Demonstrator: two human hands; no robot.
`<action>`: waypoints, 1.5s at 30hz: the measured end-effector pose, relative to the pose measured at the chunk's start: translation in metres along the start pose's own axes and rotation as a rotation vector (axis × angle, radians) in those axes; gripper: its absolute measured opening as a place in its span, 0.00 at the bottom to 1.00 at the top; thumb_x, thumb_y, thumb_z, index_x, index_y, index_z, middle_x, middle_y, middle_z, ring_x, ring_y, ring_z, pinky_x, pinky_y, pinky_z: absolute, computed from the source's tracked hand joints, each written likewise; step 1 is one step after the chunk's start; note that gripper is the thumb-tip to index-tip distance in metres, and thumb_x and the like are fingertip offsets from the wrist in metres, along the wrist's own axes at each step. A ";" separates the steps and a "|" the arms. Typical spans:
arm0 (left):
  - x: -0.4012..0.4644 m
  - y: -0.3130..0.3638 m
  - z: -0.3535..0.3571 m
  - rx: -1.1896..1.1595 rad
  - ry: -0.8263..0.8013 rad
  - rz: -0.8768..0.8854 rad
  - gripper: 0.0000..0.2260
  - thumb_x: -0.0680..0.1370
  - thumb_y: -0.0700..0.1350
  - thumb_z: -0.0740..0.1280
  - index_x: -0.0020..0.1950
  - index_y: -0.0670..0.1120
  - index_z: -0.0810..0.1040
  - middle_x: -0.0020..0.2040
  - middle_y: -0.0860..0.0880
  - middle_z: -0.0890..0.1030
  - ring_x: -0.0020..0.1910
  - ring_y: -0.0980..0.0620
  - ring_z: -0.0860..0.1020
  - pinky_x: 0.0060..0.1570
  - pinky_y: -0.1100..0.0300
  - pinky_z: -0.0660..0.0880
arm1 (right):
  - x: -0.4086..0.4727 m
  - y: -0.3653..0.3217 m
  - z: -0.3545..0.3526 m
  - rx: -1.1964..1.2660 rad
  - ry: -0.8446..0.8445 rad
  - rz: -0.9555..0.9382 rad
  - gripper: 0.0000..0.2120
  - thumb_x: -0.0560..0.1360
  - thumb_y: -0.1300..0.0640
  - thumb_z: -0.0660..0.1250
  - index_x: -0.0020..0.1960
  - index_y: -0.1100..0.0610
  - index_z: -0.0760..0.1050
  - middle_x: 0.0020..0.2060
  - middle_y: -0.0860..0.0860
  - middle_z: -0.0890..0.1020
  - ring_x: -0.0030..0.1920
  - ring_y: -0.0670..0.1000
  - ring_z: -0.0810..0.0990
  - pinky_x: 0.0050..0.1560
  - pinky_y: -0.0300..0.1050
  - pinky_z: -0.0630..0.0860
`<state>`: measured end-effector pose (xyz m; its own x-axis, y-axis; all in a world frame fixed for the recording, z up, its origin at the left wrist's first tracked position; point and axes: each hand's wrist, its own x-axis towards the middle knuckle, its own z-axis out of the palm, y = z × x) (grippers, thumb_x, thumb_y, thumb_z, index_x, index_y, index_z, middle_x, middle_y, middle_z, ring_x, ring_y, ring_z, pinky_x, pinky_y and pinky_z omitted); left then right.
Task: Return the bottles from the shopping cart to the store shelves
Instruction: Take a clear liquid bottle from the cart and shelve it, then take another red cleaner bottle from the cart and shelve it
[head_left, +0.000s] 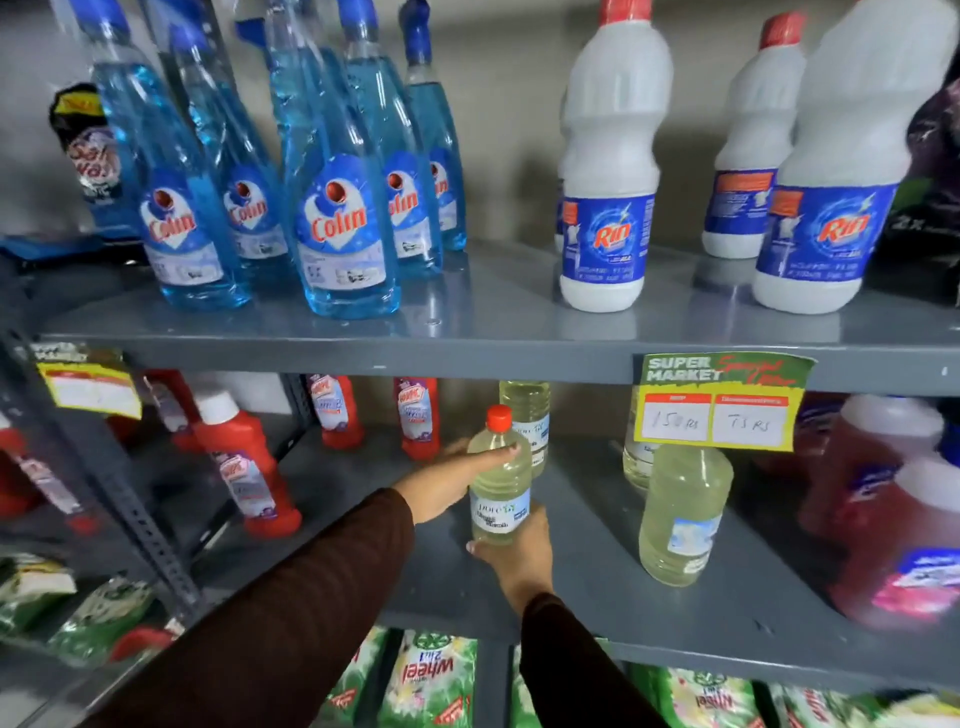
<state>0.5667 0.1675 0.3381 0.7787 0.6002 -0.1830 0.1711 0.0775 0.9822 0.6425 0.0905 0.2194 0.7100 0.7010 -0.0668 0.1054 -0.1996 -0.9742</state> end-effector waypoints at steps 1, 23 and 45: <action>-0.008 -0.005 -0.004 -0.032 0.068 0.013 0.21 0.76 0.47 0.71 0.68 0.47 0.74 0.66 0.52 0.78 0.65 0.54 0.77 0.62 0.62 0.71 | -0.005 -0.003 -0.003 0.030 -0.004 0.005 0.44 0.57 0.65 0.84 0.67 0.61 0.65 0.60 0.55 0.77 0.60 0.55 0.79 0.62 0.53 0.78; -0.536 -0.367 -0.198 0.265 0.676 -1.147 0.20 0.73 0.48 0.72 0.62 0.40 0.77 0.60 0.40 0.81 0.60 0.42 0.79 0.51 0.61 0.76 | -0.289 0.089 0.315 -0.602 -1.462 -0.008 0.16 0.78 0.72 0.65 0.65 0.73 0.71 0.61 0.66 0.76 0.55 0.53 0.74 0.39 0.26 0.76; -0.543 -0.300 -0.325 -0.317 0.452 -0.885 0.07 0.67 0.42 0.75 0.44 0.43 0.86 0.42 0.47 0.86 0.39 0.50 0.84 0.43 0.54 0.82 | -0.325 0.121 0.389 -0.609 -1.616 -0.035 0.27 0.65 0.65 0.79 0.61 0.54 0.76 0.54 0.52 0.85 0.55 0.51 0.84 0.61 0.54 0.80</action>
<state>-0.1037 0.0770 0.1569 0.1428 0.4640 -0.8742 0.3535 0.8011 0.4830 0.1536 0.1053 0.0390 -0.6198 0.5577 -0.5522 0.6024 -0.1130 -0.7902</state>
